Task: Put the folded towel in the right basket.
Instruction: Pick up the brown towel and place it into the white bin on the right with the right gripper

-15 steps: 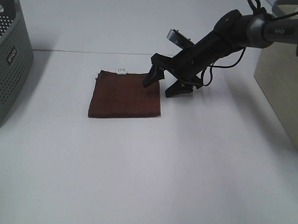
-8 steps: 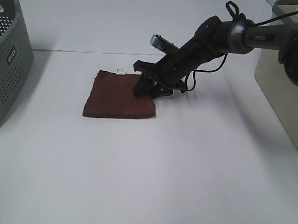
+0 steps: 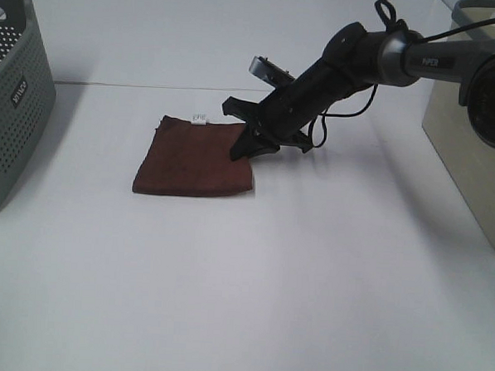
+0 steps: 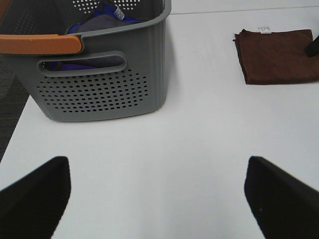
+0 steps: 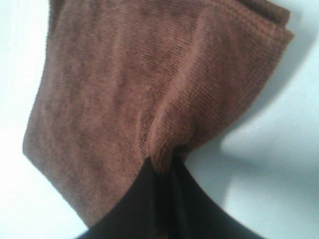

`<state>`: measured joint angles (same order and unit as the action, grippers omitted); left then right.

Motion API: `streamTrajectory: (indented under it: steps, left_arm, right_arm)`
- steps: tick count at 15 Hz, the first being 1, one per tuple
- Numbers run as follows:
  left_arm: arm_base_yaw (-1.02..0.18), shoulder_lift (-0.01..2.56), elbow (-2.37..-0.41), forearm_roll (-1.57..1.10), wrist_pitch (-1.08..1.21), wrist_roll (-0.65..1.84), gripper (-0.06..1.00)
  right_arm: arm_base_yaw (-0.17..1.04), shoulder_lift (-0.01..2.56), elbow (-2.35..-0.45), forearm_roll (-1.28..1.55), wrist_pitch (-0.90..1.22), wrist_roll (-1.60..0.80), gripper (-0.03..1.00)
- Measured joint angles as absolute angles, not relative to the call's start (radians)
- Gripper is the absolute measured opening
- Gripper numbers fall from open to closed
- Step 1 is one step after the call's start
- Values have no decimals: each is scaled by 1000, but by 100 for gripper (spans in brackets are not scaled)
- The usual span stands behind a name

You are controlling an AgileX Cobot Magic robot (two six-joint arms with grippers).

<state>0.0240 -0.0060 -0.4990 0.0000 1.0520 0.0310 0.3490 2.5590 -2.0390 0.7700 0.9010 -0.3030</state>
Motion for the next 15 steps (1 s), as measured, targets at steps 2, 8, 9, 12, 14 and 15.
streamTrajectory:
  steps: [2,8,9,12,14,15]
  left_arm:
    - [24,-6,-499,0,1052,31,88]
    - [24,-6,-499,0,1052,31,88]
    - [24,-6,-499,0,1052,31,88]
    - [24,-6,-499,0,1052,31,88]
    - [24,-6,-499,0,1052,31,88]
    - [24,-6,-499,0,1052,31,88]
  right_arm:
    - [349,2528,-2106,682,998,-273,3]
    - [349,2310,-2266,230,1211,-112,3]
    - [349,2279,-2290,166,1214,-102,3]
    - [349,2177,-2302,58,1215,-100,3]
    - [342,2081,-2297,-29,1216,-101,3]
    - [326,2043,-2275,-38,1216,-103,3]
